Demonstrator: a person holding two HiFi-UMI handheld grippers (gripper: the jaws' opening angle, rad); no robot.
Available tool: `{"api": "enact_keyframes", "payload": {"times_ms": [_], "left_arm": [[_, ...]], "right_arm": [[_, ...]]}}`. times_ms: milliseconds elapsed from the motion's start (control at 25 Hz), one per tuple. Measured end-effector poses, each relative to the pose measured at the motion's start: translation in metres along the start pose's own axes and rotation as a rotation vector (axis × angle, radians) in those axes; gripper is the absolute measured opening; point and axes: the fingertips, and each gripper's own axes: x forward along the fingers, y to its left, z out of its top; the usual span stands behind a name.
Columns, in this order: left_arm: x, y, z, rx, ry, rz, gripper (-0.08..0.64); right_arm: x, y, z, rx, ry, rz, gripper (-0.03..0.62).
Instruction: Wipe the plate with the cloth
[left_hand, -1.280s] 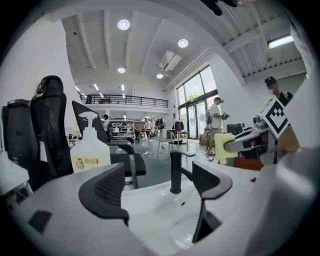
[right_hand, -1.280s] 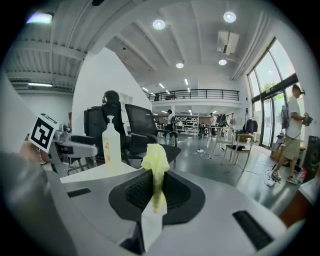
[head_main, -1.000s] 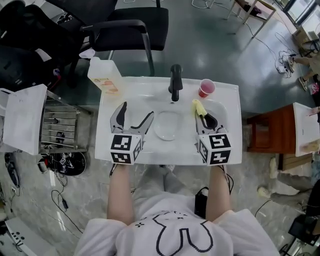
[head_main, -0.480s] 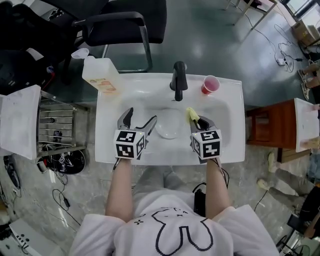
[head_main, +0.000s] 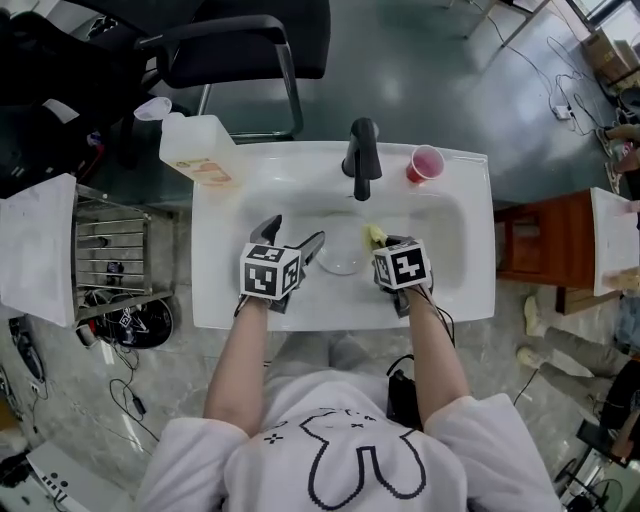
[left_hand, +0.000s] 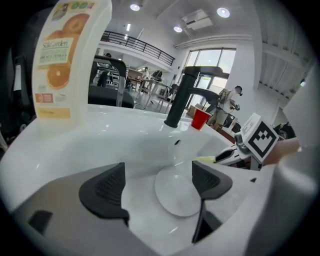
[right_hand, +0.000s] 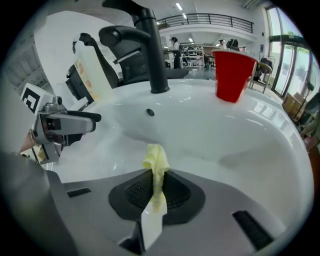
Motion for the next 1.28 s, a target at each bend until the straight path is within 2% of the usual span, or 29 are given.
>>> {"api": "enact_keyframes", "payload": {"times_ms": [280, 560, 640, 760, 920, 1080, 1280], "left_arm": [[0.018, -0.001, -0.016, -0.047, 0.088, -0.054, 0.423], [0.028, 0.002, -0.029, -0.134, 0.149, -0.1, 0.419], [0.031, 0.003, -0.032, -0.164, 0.162, -0.106, 0.392], [0.036, 0.005, -0.039, -0.213, 0.182, -0.1, 0.2], [0.044, -0.004, -0.052, -0.326, 0.258, -0.176, 0.193], [0.051, -0.006, -0.073, -0.426, 0.344, -0.19, 0.193], [0.057, -0.008, -0.084, -0.522, 0.379, -0.212, 0.182]], "right_arm": [[0.028, -0.007, -0.011, 0.065, 0.109, 0.013, 0.051], [0.043, -0.011, -0.015, 0.053, 0.164, -0.012, 0.051], [0.046, -0.011, -0.016, 0.054, 0.169, -0.017, 0.051], [0.048, -0.01, -0.018, 0.06, 0.167, -0.017, 0.051], [0.049, -0.009, -0.018, 0.055, 0.166, -0.01, 0.051], [0.049, -0.01, -0.019, 0.07, 0.162, 0.001, 0.051], [0.049, -0.01, -0.019, 0.077, 0.146, 0.005, 0.051]]}}
